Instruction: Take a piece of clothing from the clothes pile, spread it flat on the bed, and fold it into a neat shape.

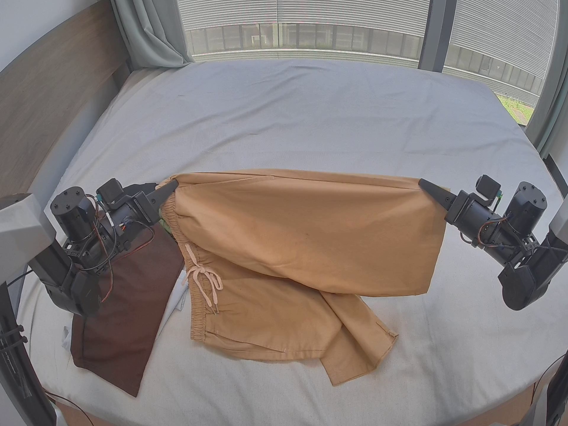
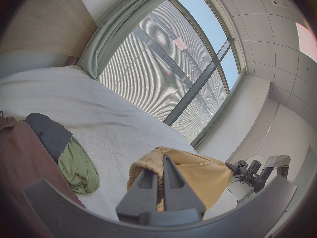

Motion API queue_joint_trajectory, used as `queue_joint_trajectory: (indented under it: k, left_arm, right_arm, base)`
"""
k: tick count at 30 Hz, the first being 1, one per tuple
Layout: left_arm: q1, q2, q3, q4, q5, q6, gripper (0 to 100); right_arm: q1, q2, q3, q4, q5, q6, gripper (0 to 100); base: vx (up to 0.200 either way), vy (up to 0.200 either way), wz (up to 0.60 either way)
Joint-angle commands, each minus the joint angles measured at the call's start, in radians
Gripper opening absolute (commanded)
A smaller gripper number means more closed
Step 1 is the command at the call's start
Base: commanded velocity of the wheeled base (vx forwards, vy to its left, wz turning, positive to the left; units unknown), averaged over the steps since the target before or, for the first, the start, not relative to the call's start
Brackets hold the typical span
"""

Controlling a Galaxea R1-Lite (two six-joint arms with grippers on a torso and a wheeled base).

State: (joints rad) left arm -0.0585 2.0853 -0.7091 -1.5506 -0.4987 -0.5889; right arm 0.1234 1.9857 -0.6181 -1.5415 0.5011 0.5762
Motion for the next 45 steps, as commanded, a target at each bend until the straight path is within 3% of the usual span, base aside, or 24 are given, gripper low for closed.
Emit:
queue_joint_trajectory:
  k: [1,20,45]
  left_arm:
    - [-0.006,0.025,-0.013,0.0,0.002,-0.002,0]
    - [-0.058,0.121,-0.087,0.0,0.08,0.0,0]
    - [-0.023,0.249,-0.251,0.0,0.149,-0.012,0]
  right_arm:
    - [-0.005,0.044,-0.035,0.0,0.001,0.001,0]
    - [-0.018,0.2,-0.201,0.0,-0.007,0.007,0]
    - [-0.013,0.367,-0.482,0.012,-0.007,0.007,0]
  base:
    - [0.0,0.0,0.0]
    - [0.0,0.0,0.0]
    - [0.0,0.0,0.0]
